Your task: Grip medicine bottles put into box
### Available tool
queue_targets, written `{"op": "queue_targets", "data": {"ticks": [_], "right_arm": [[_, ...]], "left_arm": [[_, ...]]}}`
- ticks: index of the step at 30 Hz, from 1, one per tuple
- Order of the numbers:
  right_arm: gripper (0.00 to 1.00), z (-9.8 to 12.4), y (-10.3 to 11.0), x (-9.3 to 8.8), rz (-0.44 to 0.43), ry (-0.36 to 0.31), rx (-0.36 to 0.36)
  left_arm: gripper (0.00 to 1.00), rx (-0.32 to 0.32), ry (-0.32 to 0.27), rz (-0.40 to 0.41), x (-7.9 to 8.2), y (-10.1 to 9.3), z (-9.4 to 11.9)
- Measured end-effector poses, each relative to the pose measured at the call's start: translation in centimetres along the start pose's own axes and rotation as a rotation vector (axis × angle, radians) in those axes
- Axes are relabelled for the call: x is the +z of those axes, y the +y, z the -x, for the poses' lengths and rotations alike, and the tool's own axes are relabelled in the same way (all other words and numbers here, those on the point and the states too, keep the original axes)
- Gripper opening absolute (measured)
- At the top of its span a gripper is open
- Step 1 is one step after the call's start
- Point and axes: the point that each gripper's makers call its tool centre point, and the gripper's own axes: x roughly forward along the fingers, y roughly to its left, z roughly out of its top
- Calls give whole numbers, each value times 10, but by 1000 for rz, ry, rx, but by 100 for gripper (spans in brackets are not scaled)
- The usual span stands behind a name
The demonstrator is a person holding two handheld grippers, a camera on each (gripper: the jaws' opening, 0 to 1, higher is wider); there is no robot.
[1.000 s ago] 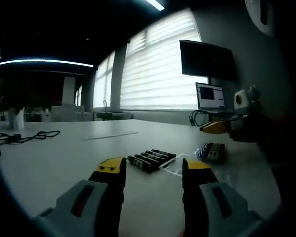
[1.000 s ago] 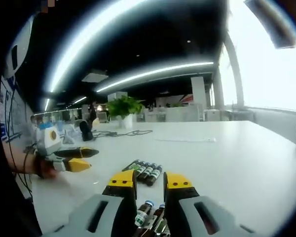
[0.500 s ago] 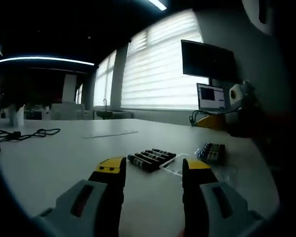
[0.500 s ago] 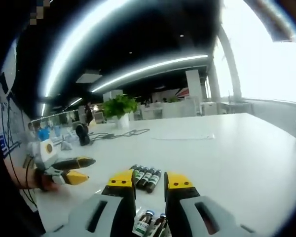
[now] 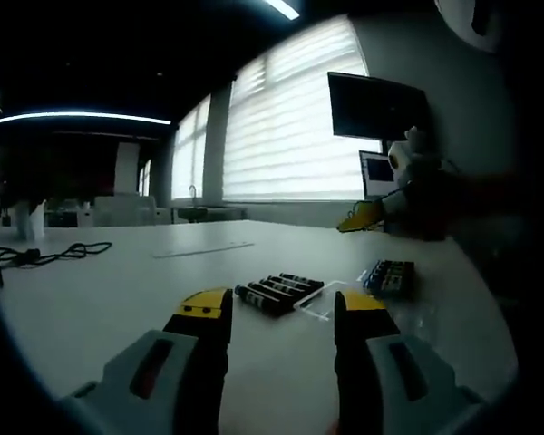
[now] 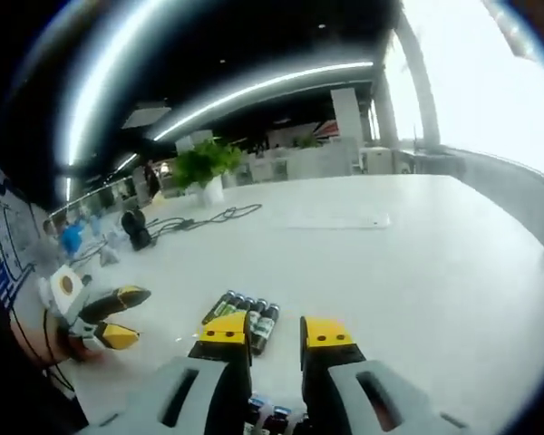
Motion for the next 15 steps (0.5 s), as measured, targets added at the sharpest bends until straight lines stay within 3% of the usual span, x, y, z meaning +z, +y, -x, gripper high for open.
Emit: {"op": "queue_targets", "data": {"ticks": [5, 11, 15], "right_arm": [[15, -18, 0, -13, -23, 142, 20], [15, -37, 6, -31, -180, 306, 66], [15, -42, 6, -34, -119, 356, 42]], "left_arm": [[38, 16, -17, 2, 3, 2, 2], [37, 21, -23, -4, 4, 2, 3], [37, 21, -34, 8, 6, 3, 3]]}}
